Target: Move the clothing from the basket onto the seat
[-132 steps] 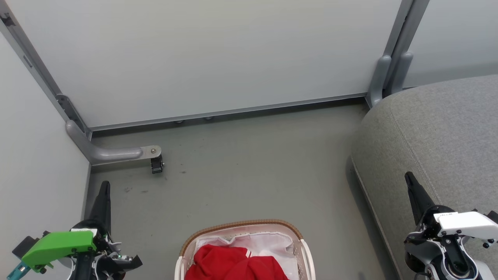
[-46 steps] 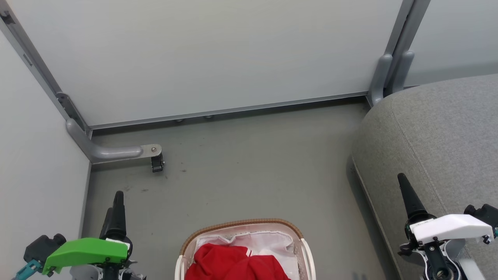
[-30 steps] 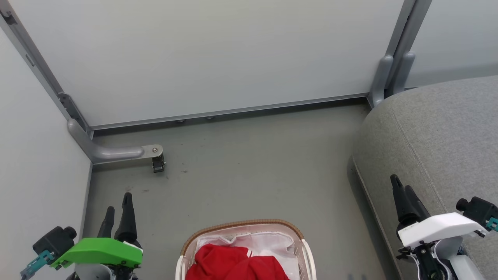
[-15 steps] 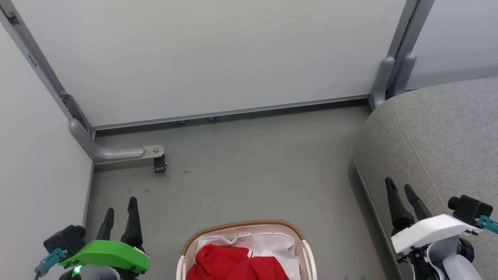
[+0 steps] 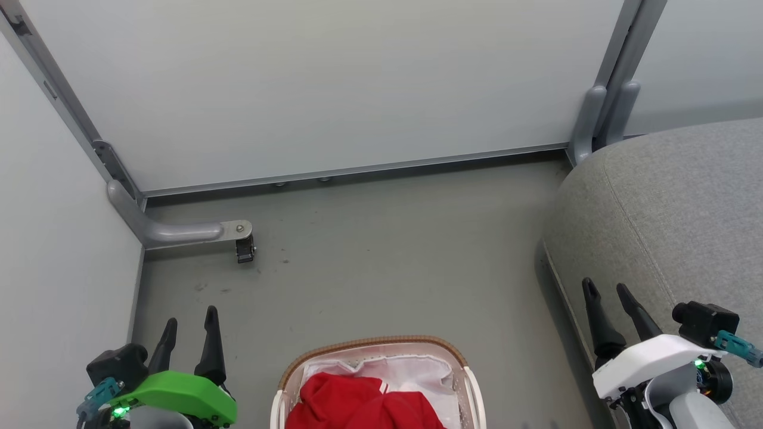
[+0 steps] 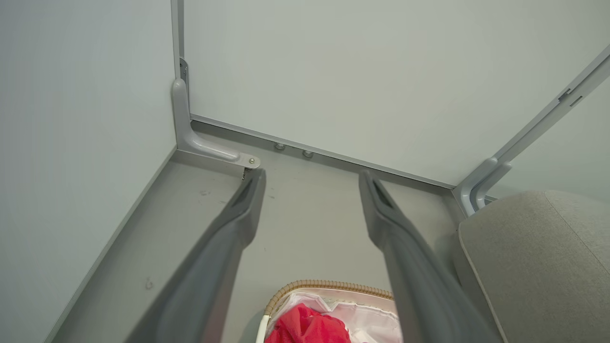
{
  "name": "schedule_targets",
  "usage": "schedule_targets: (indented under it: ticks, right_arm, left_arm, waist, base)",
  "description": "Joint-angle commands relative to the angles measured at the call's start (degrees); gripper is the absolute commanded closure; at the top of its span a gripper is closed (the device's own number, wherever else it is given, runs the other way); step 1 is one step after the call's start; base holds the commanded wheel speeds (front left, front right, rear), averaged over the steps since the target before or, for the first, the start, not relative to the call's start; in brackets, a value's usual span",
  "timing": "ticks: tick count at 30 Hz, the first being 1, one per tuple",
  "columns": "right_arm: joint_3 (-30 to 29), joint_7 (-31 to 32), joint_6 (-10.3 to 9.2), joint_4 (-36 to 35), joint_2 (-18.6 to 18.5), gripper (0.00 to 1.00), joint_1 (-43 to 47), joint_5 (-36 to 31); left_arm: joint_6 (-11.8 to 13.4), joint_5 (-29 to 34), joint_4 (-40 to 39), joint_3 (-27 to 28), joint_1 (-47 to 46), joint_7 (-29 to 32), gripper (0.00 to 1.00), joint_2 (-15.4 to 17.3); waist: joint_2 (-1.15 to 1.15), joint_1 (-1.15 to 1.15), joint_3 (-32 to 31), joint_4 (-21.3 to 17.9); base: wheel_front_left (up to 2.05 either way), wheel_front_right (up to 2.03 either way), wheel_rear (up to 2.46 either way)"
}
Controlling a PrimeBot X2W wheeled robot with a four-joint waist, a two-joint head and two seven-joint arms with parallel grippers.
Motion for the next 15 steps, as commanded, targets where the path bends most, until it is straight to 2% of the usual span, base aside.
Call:
schedule_targets:
  ticks: [1, 15]
  right_arm:
    - [0.27, -0.64, 0.01, -0.08, -0.56, 0.0, -0.94, -1.76]
    - [0.29, -2.52, 0.02, 1.23, -0.84, 0.0, -1.57, -9.68]
  left_arm:
    - [0.18, 1.77, -0.19, -0.15, -1.58, -0.54, 0.0, 0.67]
    - [0.58, 9.31, -0.1, -0.04, -1.67, -2.41, 0.0, 0.53]
  waist:
    - [0.0, 0.0, 0.06, -0.01]
    - [0.0, 0.0, 0.19, 0.15]
  base:
    - [0.0, 0.0, 0.0]
    - [0.0, 0.0, 0.0]
